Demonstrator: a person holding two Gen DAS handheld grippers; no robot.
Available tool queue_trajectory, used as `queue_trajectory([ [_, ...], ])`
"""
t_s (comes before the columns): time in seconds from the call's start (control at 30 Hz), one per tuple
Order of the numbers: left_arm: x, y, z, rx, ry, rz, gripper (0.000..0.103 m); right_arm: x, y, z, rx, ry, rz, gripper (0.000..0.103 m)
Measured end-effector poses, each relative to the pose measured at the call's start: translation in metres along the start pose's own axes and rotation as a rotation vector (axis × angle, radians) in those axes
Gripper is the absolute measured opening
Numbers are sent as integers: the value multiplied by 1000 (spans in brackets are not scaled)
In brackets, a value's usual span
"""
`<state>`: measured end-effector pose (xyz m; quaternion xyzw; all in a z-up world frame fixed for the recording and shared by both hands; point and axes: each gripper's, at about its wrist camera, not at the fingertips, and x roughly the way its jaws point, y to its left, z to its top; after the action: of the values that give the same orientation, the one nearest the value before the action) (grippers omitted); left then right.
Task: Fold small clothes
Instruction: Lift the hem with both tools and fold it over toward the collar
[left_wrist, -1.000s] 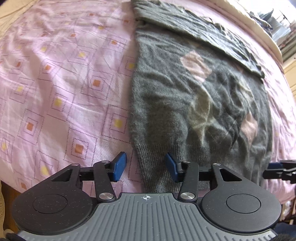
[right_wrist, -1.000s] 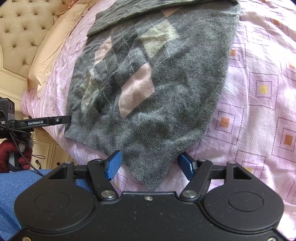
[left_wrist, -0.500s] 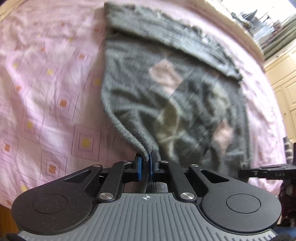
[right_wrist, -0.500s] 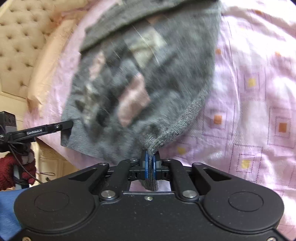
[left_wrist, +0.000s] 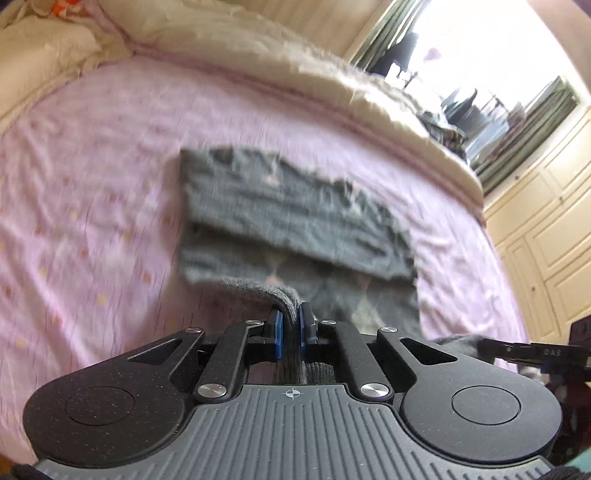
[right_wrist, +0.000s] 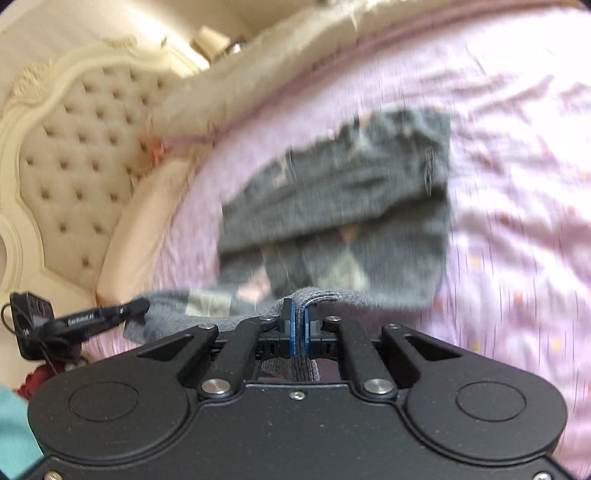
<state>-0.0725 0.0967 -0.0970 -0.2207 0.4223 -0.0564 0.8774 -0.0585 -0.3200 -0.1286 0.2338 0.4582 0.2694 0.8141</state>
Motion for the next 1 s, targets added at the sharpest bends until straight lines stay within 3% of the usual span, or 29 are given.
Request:
queue_trajectory([
  [0.17,8,2,41,-18,-74,-12,5,23,8,45,1,-92,5,11],
  [0.43,46,10,99,7,-155,-7,5,64,-2,104,21,-168,-25,11],
  [0.77,122,19,139,39,-120,24,5,133,-38,152,115,-152,-144,11],
  [1.0,168,25,159,87,-69,85,5,172,-55,180,104,-108,-208,12],
])
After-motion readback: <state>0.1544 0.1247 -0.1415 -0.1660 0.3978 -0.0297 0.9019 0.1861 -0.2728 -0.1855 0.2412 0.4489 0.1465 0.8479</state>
